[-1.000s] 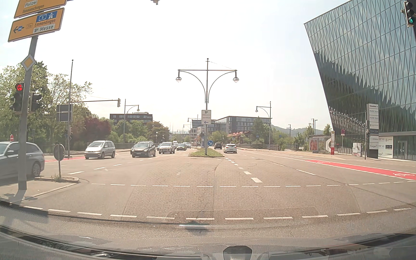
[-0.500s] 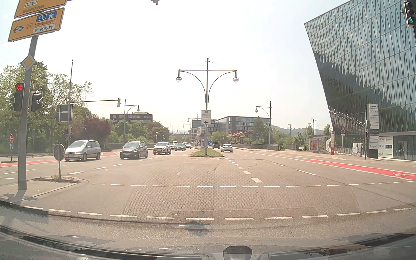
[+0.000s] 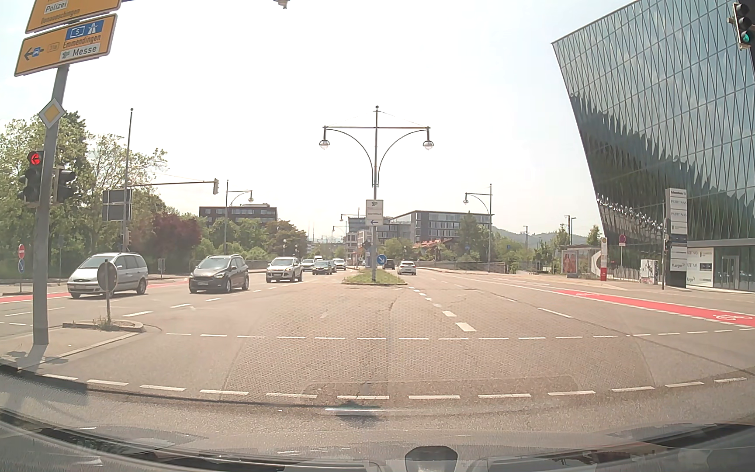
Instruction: Follow the waypoints while adhering to traffic rules and regulations
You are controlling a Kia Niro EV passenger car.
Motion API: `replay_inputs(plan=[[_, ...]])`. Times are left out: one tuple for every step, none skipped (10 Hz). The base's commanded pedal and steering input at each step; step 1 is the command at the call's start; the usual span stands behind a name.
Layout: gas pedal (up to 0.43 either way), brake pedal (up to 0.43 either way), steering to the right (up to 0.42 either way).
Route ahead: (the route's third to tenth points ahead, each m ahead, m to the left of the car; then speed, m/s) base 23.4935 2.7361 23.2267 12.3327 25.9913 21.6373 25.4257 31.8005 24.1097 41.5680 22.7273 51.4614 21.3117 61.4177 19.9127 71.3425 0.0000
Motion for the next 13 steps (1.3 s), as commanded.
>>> replay_inputs(plan=[[0.0,0.25,-0.006],[0.0,0.25,-0.006],[0.0,0.25,-0.006],[0.0,0.25,-0.006],[0.0,0.244,-0.006],[0.0,0.25,-0.006],[0.0,0.25,-0.006],[0.0,0.244,-0.006],[0.0,0.25,-0.006],[0.0,0.25,-0.006],[0.0,0.244,-0.006],[0.0,0.244,-0.006],[0.0,0.244,-0.006]])
